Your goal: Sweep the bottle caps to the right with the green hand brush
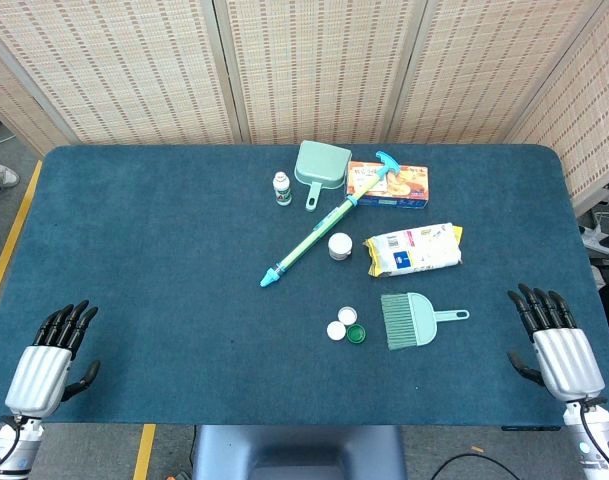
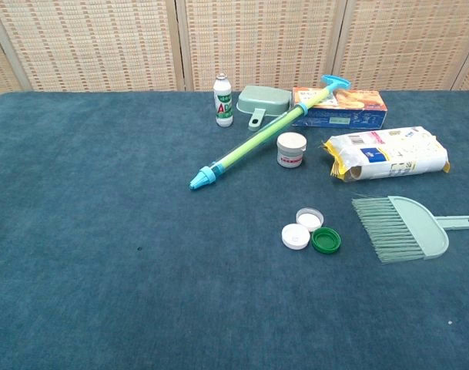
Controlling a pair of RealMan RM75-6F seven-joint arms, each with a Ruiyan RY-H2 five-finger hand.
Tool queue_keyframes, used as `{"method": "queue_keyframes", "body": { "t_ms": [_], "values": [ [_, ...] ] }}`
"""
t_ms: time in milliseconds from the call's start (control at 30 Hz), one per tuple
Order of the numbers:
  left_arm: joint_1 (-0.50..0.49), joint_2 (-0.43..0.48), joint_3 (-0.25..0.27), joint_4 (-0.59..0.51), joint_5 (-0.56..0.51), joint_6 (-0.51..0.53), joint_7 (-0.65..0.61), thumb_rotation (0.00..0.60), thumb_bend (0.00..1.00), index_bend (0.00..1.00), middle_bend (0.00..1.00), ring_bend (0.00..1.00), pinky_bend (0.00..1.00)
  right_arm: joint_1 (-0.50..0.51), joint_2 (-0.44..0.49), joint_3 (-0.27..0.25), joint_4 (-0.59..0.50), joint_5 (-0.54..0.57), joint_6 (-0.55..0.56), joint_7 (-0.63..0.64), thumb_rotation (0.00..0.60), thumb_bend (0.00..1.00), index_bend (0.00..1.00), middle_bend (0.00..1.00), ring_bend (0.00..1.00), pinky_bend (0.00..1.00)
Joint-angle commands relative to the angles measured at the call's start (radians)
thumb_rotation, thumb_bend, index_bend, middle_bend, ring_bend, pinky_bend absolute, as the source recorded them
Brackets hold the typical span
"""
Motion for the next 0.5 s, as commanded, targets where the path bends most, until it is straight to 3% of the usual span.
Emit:
{"method": "queue_keyframes", "body": {
  "t_ms": [33,367,500],
  "values": [
    [0.000,-0.013,0.001,-0.002,-0.009,-0.011,0.021,0.600,0.36,0.00,0.00,0.00,0.10,0.002,-0.003,0.002,0.000,0.014,-0.012,-0.023,0.600,0.19,0.00,0.00,0.00,0.00],
    [-0.005,-0.052,0.002,-0.001,0.004,-0.009,0.037,0.600,0.36,0.00,0.00,0.00,0.10,0.087,-0.046,-0.005,0.021,0.039,-0.168,-0.198,0.600,0.19,0.00,0.10,0.00,0.00],
    [-0.004,-0.076,0.007,0.016,0.015,-0.004,0.044,0.600,0.36,0.00,0.00,0.00,0.10,0.137,-0.074,0.003,0.027,0.055,-0.240,-0.265,0.600,0.19,0.03,0.16,0.00,0.06]
  ]
}}
